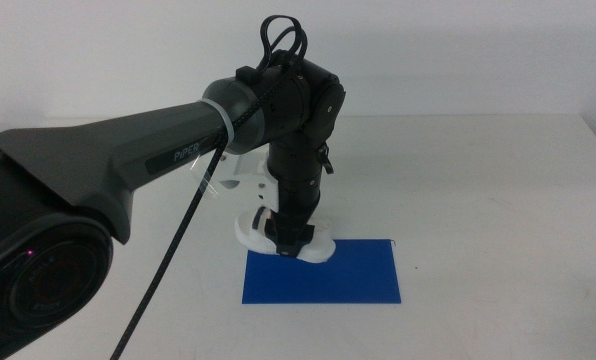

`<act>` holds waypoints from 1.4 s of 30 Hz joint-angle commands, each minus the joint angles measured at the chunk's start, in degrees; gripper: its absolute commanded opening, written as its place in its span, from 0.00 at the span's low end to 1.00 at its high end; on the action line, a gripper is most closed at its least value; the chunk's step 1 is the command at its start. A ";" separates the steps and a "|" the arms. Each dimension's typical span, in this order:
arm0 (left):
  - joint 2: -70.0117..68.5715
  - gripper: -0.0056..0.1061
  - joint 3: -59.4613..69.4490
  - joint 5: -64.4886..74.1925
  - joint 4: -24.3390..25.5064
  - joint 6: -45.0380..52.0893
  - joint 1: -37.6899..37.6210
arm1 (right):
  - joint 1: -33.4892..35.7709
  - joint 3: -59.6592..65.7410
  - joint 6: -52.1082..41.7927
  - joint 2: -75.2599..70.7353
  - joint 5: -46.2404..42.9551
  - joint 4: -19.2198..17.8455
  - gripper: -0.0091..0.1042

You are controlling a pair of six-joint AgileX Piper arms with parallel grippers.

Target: Use one arm to grab the shoe from the table and place it on the mat.

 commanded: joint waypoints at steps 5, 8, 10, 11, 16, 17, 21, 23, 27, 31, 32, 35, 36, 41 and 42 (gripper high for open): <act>-3.62 0.04 -1.94 3.31 -5.85 -1.37 -0.18 | 0.04 0.28 -0.43 -1.49 -4.37 -0.52 0.65; -3.62 0.04 -1.94 3.48 -7.71 -1.37 -0.18 | 0.04 0.28 -0.43 -1.49 -4.37 -0.52 0.65; -3.62 0.04 -1.94 3.48 -7.72 -1.37 -0.18 | 0.04 0.28 -0.43 -1.49 -4.37 -0.52 0.65; -3.62 0.04 -1.94 3.48 -7.72 -1.37 -0.18 | 0.04 0.28 -0.43 -1.49 -4.37 -0.52 0.65; -2.13 0.04 -1.94 1.93 -8.49 -1.37 -0.18 | 0.04 0.28 -0.43 -1.49 -4.37 -0.52 0.65; -1.74 0.04 -1.94 1.63 -9.11 -1.37 -0.18 | 0.04 0.28 -0.43 -1.49 -4.37 -0.52 0.65; -0.55 0.04 -1.94 1.04 -10.29 -1.37 -0.18 | 0.04 0.28 -0.43 -1.49 -4.37 -0.52 0.65; -0.30 0.04 -1.94 0.92 -10.55 -1.37 -0.18 | 0.04 0.28 -0.43 -1.49 -4.37 -0.52 0.65; -0.01 0.04 -1.94 0.22 -11.17 -1.37 -0.18 | 0.04 0.28 -0.43 -1.49 -4.37 -0.52 0.65; -0.01 0.04 -1.94 -1.40 -11.17 -1.37 -0.18 | 0.04 0.28 -0.43 -1.49 -4.37 -0.52 0.65; -0.01 0.04 -1.94 -2.03 -11.17 -1.37 -0.18 | 0.04 0.28 -0.43 -1.49 -4.37 -0.52 0.65; -0.01 0.04 -1.94 -2.59 -11.50 -1.37 -0.18 | 0.04 0.28 -0.43 -1.49 -4.37 -0.52 0.65; -0.01 0.04 -1.94 -2.59 -11.50 -1.37 -0.18 | 0.04 0.28 -0.43 -1.49 -4.37 -0.52 0.65; -0.01 0.04 -1.94 -3.85 -12.19 -1.37 -0.18 | 0.04 0.28 -0.43 -1.49 -4.37 -0.52 0.65; -0.01 0.04 -1.94 -4.22 -12.49 -1.37 -0.18 | 0.04 0.28 -0.43 -1.49 -4.37 -0.52 0.65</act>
